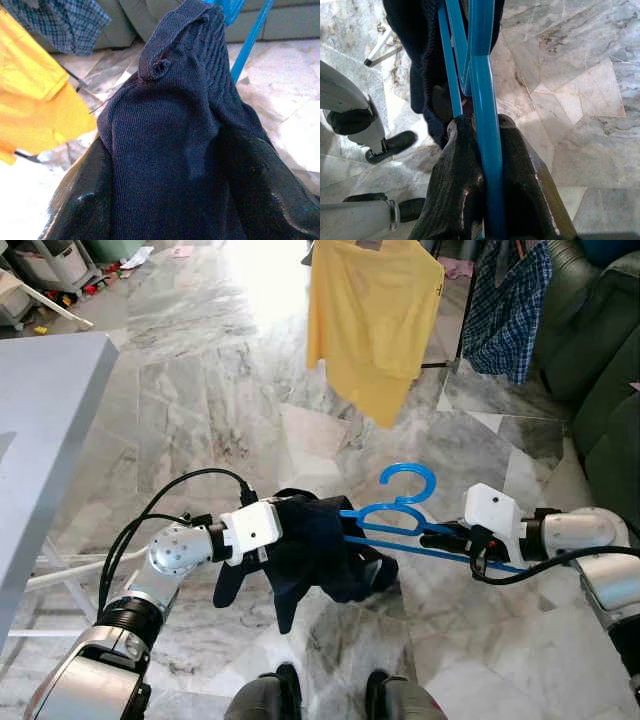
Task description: Hang hanger
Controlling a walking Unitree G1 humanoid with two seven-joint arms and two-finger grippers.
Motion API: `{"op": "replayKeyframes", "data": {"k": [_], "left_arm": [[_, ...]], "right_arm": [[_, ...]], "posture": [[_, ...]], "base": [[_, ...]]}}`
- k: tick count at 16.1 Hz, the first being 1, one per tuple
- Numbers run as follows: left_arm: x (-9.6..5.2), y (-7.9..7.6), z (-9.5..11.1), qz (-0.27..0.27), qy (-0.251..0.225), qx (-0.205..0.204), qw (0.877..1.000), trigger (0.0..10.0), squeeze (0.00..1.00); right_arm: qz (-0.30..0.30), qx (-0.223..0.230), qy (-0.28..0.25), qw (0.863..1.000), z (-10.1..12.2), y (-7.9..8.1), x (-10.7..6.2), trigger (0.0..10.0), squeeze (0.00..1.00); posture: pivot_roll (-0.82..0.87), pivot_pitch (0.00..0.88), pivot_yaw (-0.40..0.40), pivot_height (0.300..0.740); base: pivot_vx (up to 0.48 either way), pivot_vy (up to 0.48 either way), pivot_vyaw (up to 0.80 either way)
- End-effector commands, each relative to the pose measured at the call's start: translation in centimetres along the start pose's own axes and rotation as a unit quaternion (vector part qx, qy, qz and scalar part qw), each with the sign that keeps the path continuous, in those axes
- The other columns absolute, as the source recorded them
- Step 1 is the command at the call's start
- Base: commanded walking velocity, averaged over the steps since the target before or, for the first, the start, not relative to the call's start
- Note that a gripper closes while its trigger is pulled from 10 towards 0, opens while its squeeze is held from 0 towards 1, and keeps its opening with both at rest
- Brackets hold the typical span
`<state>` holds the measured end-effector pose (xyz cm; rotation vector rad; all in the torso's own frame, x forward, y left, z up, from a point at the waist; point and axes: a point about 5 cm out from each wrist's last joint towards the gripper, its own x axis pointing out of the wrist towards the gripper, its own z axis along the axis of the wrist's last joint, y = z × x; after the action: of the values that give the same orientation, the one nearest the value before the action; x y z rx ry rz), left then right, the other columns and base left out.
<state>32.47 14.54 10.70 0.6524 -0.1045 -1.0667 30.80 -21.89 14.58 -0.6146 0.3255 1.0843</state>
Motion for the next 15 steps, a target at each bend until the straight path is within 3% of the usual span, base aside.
{"op": "replayKeyframes", "data": {"k": [1, 2, 3, 4, 5, 11, 12, 15], "left_arm": [[-0.68, 0.14, -0.62, 0.003, 0.019, -0.004, 1.0, 10.0, 1.0], [-0.73, 0.33, -0.77, 0.011, 0.024, -0.008, 1.0, 10.0, 1.0], [-0.81, 0.47, -0.92, 0.017, 0.03, -0.009, 0.999, 10.0, 0.66], [-0.85, 0.52, -0.97, 0.019, 0.032, -0.009, 0.999, 10.0, 0.58], [-0.94, 0.68, -1.09, 0.023, 0.037, -0.012, 0.999, 10.0, 0.0], [-0.76, 0.83, -1.1, 0.025, 0.04, -0.013, 0.999, 9.6, 0.0], [-0.74, 0.82, -1.15, 0.024, 0.041, -0.017, 0.999, 0.0, 0.0], [-1.0, 0.95, -1.39, 0.027, 0.049, -0.02, 0.998, 0.0, 0.0]], "right_arm": [[-0.031, -0.007, -0.024, 0.999, 0.75, -0.6, -0.92, 0.0, 0.0], [-0.033, -0.006, -0.024, 0.999, 0.74, -0.65, -1.07, 0.0, 0.0], [-0.035, -0.006, -0.024, 0.999, 0.75, -0.64, -1.15, 0.0, 0.0], [-0.036, -0.006, -0.024, 0.999, 0.75, -0.62, -1.16, 0.0, 0.0], [-0.036, -0.006, -0.025, 0.999, 0.77, -0.57, -1.2, 0.0, 0.0], [-0.04, -0.006, -0.03, 0.999, 0.91, -0.39, -1.13, 0.0, 0.0], [-0.042, -0.007, -0.031, 0.999, 0.95, -0.42, -1.16, 0.0, 0.0], [-0.041, -0.008, -0.032, 0.999, 1.02, -0.39, -1.22, 0.0, 0.0]], "posture": [[-0.12, 0.226, 0.085, 0.74], [-0.12, 0.227, 0.086, 0.74], [-0.12, 0.227, 0.087, 0.74], [-0.12, 0.227, 0.087, 0.74], [-0.12, 0.229, 0.089, 0.74], [-0.13, 0.234, 0.093, 0.74], [-0.13, 0.234, 0.093, 0.74], [-0.13, 0.233, 0.095, 0.74]], "base": [[0.0, 0.0, 0.0], [0.0, 0.0, 0.0], [0.0, 0.0, 0.0], [0.0, 0.0, 0.0], [0.0, 0.0, 0.0], [0.0, 0.0, 0.0], [0.0, 0.0, 0.0], [0.0, 0.0, 0.0]]}}
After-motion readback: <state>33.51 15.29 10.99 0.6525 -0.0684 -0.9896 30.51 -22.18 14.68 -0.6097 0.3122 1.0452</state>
